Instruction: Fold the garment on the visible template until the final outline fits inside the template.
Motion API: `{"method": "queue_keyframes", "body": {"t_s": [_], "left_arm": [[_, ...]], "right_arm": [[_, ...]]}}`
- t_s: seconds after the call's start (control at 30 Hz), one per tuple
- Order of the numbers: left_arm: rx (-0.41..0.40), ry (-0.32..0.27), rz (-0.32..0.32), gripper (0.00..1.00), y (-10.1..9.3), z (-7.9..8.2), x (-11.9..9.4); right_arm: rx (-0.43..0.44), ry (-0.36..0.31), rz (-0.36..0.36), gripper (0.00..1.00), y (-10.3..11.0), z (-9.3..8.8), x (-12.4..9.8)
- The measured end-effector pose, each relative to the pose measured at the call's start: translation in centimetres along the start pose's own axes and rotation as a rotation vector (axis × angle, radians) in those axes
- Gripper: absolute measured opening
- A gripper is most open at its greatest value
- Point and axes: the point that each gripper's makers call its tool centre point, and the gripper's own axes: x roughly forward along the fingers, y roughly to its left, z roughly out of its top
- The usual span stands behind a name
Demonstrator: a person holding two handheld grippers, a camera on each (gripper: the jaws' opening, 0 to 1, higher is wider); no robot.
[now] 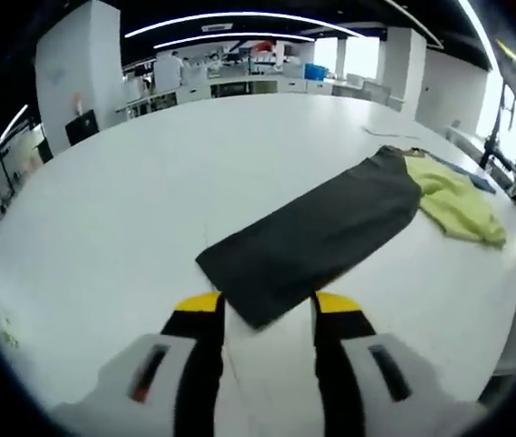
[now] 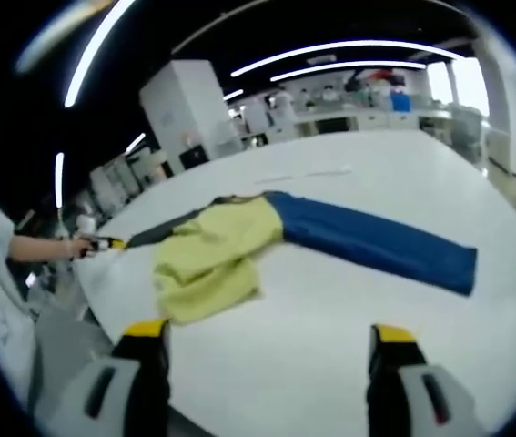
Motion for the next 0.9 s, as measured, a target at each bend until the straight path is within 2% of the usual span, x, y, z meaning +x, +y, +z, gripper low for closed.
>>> {"method": "queue_keyframes", "body": {"t_s": [0.07, 0.17, 0.2, 0.3, 0.37, 0.5, 0.63, 0.73, 0.8, 0.9], "left_arm": [[-0.007, -0.054, -0.038, 0.43, -0.8, 1.0, -0.4], [-0.008, -0.078, -0.069, 0.52, -1.5, 1.4, -1.0], [-0.004, -0.106, -0.104, 0.55, -2.3, 2.0, -1.4], [-0.03, -0.136, -0.147, 0.63, -3.3, 2.6, -1.7], [-0.007, -0.153, -0.177, 0.69, -4.3, 3.0, -2.3], [0.002, -0.167, -0.242, 0.8, -6.5, 3.5, -2.9], [0.026, -0.163, -0.271, 0.84, -7.2, 3.6, -2.7], [0.041, -0.185, -0.32, 0.92, -9.3, 4.5, -2.9], [0.061, -0.182, -0.33, 0.99, -10.1, 4.8, -2.8], [0.088, -0.209, -0.377, 0.99, -12.8, 5.9, -3.4]], "right_arm": [[-0.001, -0.004, 0.003, 0.9, -0.1, 0.1, 0.1], [-0.006, -0.006, 0.009, 0.9, -0.1, 0.2, 0.1], [-0.006, -0.007, 0.011, 0.9, -0.1, 0.2, 0.1], [-0.008, -0.018, 0.01, 0.9, -0.1, 0.5, -0.2], [-0.007, -0.025, 0.009, 0.91, -0.2, 0.5, -0.4], [-0.008, -0.031, 0.009, 0.91, -0.1, 0.4, -0.8], [-0.002, -0.027, 0.012, 0.92, 0.2, 0.0, -0.8], [-0.005, -0.022, 0.019, 0.92, 0.6, -0.3, -0.5], [-0.001, -0.018, 0.027, 0.92, 1.1, -0.4, -0.3], [-0.01, -0.008, 0.035, 0.92, 1.1, -0.6, 0.1]]}}
